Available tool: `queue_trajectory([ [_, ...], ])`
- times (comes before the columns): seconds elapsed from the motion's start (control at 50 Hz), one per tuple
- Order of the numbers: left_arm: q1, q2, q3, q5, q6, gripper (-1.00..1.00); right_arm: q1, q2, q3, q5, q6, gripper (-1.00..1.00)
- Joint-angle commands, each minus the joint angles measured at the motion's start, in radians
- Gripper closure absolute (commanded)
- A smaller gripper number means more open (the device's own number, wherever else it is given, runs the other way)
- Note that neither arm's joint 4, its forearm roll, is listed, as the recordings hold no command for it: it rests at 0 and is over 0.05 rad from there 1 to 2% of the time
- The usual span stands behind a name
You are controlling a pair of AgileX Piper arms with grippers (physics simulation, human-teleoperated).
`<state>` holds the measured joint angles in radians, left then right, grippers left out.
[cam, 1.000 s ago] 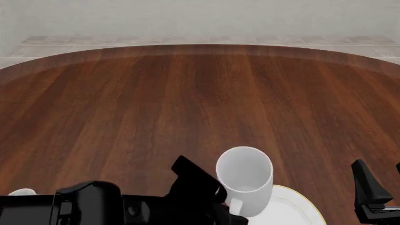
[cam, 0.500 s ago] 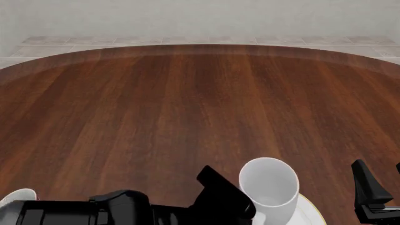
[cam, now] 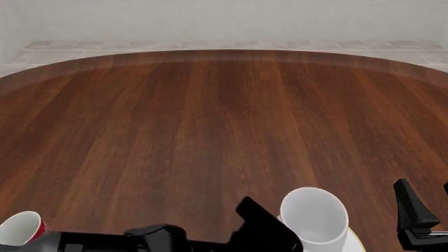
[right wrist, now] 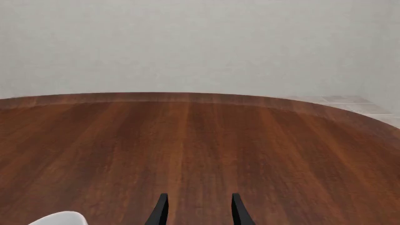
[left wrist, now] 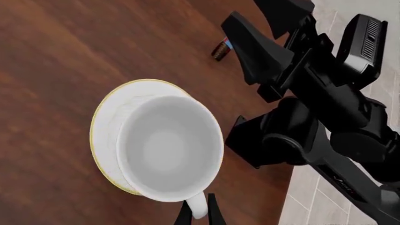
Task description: Put the white mug on the plate.
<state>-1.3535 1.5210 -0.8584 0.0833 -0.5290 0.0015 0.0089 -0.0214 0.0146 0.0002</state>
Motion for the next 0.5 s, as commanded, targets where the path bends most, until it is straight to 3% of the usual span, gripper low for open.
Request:
queue_trajectory([
  [0.02,-0.019,0.032,-0.019,-0.017,-0.015,1.00,0.000,0.000,0.000,0.000,0.000,-1.00],
  [0.5,-0.052,0.098,-0.036,-0.058,-0.043,1.00,0.000,0.000,0.000,0.000,0.000,-1.00],
])
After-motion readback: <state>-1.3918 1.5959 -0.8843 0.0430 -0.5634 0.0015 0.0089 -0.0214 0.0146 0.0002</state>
